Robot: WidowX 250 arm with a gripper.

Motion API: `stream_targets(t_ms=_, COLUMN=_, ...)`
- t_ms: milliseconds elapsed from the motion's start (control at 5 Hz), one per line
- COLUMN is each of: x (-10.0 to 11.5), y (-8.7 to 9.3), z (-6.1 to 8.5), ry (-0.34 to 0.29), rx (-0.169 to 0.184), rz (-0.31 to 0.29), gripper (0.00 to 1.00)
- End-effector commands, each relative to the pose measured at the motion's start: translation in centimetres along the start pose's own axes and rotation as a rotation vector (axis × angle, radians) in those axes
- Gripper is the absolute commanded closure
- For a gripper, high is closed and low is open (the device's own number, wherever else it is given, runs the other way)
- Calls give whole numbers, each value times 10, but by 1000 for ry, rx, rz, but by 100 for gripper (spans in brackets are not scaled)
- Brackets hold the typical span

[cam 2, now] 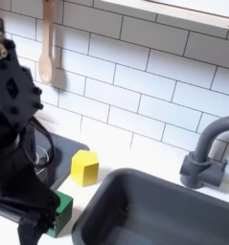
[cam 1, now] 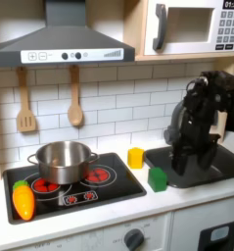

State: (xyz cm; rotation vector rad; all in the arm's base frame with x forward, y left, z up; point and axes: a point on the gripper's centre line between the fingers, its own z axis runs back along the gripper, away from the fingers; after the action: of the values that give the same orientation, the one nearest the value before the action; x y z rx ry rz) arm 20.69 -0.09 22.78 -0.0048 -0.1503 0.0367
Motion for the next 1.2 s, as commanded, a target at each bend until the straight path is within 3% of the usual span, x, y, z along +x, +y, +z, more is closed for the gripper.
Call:
stream_targets(t_ms=0, x=25, y=1, z=-3, ry=-11, rx=-6, rz=2, gripper=0)
stream_targets(t_ms=600, x=45, y=3, z=-13, ry=9, rx=-25, rz=-15, gripper=0)
stream_targets(t_ms=1000, x=61, y=5, z=-29, ry=20, rx=-3, rz=1, gripper=0)
